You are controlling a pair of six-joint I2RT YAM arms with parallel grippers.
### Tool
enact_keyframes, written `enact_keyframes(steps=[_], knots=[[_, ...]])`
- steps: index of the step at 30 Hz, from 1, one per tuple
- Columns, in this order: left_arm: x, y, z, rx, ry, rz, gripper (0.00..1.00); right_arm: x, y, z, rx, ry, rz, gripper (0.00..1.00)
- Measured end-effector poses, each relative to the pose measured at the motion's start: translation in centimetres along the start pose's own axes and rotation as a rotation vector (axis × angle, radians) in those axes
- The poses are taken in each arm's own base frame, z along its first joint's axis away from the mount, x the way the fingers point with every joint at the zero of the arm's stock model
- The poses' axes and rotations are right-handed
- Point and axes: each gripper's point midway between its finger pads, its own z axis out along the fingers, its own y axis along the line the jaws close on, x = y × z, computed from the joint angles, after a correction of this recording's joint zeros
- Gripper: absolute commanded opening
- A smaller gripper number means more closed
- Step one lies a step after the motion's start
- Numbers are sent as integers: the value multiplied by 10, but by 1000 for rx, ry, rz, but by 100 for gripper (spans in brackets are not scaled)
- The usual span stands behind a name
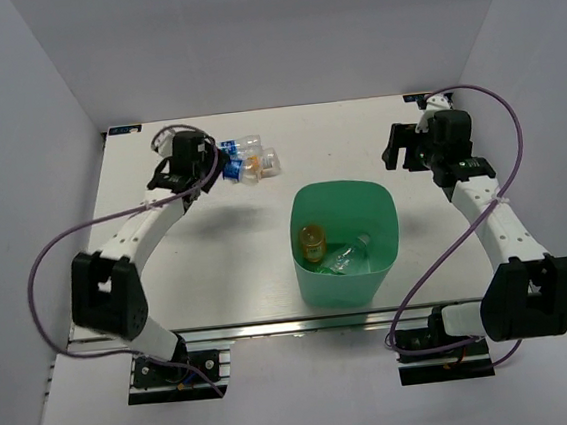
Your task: Put the plastic bottles in the bin
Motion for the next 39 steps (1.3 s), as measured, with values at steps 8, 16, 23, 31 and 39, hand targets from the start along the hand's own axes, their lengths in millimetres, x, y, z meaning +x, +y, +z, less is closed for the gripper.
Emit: enact_keyframes(steps=[8, 16, 23, 31, 39], knots=[[11, -175, -187, 805, 29, 341, 21, -4, 5, -16, -13, -43, -7, 89], [133, -201, -308, 1298, 309, 674, 45, -7, 7, -23, -24, -73, -17, 89], [162, -183, -318, 1347, 378, 794, 98, -7, 9, -23, -38, -76, -21, 89], [164, -176, -321, 1304, 351, 871, 98, -7, 12, -23, -49, -75, -22, 89], [100, -203, -291, 1077, 95, 853, 98, -7, 11, -23, -49, -75, -22, 89]])
